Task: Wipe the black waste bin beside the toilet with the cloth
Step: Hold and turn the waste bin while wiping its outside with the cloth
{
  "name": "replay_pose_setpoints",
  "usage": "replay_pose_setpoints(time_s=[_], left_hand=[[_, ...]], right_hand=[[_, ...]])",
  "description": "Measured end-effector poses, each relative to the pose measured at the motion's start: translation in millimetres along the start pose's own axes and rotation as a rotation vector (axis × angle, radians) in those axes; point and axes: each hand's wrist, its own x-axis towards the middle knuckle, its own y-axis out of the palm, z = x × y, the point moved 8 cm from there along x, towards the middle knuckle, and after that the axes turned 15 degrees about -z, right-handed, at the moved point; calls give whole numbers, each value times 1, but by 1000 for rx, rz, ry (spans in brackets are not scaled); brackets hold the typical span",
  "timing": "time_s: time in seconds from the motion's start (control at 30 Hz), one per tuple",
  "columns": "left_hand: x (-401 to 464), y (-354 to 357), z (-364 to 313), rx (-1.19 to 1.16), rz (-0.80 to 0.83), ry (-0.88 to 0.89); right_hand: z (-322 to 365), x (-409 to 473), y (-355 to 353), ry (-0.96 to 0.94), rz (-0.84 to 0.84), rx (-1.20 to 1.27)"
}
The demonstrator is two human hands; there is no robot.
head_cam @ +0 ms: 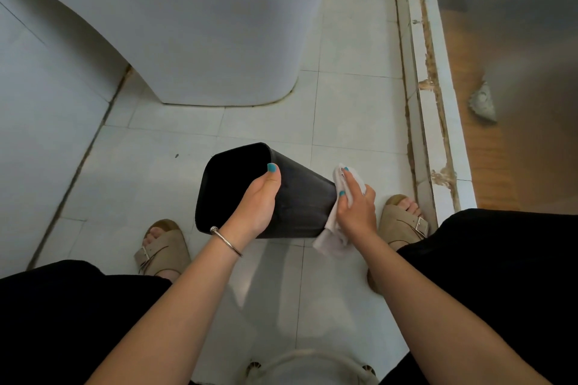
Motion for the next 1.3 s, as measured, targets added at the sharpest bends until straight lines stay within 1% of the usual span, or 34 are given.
replay_pose_setpoints(time_s=[0.07, 0.13, 0.3, 0.37, 0.43, 0.5, 0.6, 0.7, 0.8, 0.87, 0.97, 1.03, 1.1, 1.13, 1.17, 1.2, 1.3], left_hand=[[4, -7, 1, 6, -34, -23], [8, -14, 2, -4, -88, -26], [10, -10, -5, -22, -94, -17], [10, -9, -10, -27, -90, 14], [8, -10, -12, -83, -80, 14], [3, -10, -16, -125, -47, 32], [0, -6, -18, -152, -8, 26], [6, -5, -17, -165, -21, -3], [14, -8, -16, -144, -36, -17], [17, -10, -15, -130, -58, -14], [22, -12, -10, -81, -103, -32], [25, -14, -6, -74, -110, -46], [27, -18, -3, -95, -130, -55], [28, -22, -1, -107, -150, -64], [29, -25, 1, -121, -160, -74], [30, -26, 3, -132, -159, -86], [31, -24, 6, -114, -127, -102]], right_hand=[[6, 2, 2, 56, 17, 46], [27, -1, 4, 51, 28, 112], [113, -30, -4, -232, 52, 236], [143, -48, -8, -314, 76, 292], [163, -66, -10, -359, 96, 376], [171, -76, -10, -356, 103, 421], [168, -78, -11, -333, 85, 409], [165, -72, -11, -311, 119, 423], [162, -66, -10, -247, 187, 527], [160, -63, -11, -216, 187, 563], [158, -63, -11, -227, 148, 531], [151, -57, -11, -234, 92, 391], [138, -46, -13, -154, 65, 292], [132, -41, -13, -120, 78, 311], [131, -38, -14, -133, 84, 335], [133, -37, -16, -185, 82, 324], [147, -40, -22, -325, 63, 195]])
